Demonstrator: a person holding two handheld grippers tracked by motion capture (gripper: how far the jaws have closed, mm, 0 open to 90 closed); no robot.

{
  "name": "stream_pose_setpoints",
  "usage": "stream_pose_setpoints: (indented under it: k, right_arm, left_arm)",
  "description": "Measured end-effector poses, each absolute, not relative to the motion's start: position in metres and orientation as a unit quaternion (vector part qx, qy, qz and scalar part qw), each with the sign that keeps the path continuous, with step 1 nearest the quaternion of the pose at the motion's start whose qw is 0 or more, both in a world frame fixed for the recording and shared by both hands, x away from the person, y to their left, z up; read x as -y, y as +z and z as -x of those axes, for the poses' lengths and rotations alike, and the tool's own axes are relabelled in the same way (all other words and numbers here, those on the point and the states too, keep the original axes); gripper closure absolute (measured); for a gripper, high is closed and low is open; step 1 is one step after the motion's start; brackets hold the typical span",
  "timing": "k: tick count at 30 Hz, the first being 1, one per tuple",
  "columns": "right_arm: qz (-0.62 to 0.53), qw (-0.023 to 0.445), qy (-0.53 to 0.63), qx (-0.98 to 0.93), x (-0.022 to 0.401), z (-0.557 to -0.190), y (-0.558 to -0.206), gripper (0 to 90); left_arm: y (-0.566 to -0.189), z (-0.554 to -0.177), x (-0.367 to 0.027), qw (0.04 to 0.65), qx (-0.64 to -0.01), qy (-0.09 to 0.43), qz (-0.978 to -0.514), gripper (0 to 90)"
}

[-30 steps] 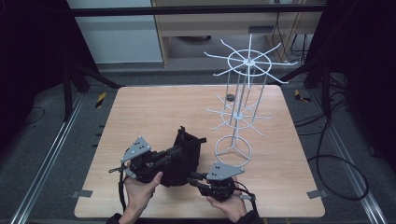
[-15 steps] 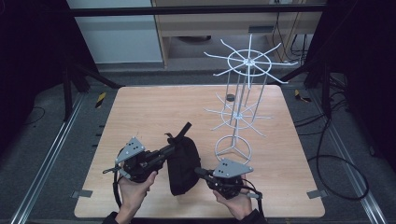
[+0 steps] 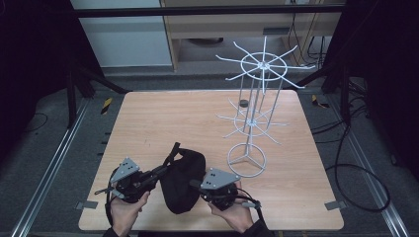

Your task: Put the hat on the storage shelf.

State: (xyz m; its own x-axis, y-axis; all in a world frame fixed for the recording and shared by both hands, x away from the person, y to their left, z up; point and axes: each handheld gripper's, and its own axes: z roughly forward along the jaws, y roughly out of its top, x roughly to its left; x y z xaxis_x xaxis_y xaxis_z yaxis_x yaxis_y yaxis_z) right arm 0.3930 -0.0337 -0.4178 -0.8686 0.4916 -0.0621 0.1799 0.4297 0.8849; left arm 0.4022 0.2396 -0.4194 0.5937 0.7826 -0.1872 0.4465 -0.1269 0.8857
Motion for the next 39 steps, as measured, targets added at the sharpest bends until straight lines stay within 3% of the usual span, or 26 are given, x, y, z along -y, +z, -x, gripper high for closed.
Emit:
stream_pose_setpoints:
  k: [4, 8, 25, 29, 39]
  right_arm:
    - [-0.203, 0.134, 0.522, -0.818, 0.023, -0.397, -0.419, 77.5]
    - [-0.212, 0.14, 0.537, -0.804, 0.028, -0.397, -0.416, 69.2]
    - [-0.325, 0.204, 0.494, -0.78, 0.112, -0.407, -0.443, 55.5]
    - [-0.357, 0.218, 0.484, -0.769, 0.14, -0.407, -0.447, 51.3]
    - [-0.404, 0.246, 0.465, -0.748, 0.182, -0.407, -0.451, 46.2]
  left_arm:
    - [-0.428, -0.405, -0.254, 0.494, -0.433, 0.165, -0.736, 82.2]
    - [-0.432, -0.41, -0.265, 0.482, -0.445, 0.169, -0.736, 82.1]
    - [-0.467, -0.439, -0.299, 0.378, -0.49, 0.202, -0.759, 80.2]
    - [-0.474, -0.444, -0.303, 0.352, -0.499, 0.21, -0.763, 76.8]
    - [-0.45, -0.435, -0.308, 0.391, -0.509, 0.238, -0.729, 57.8]
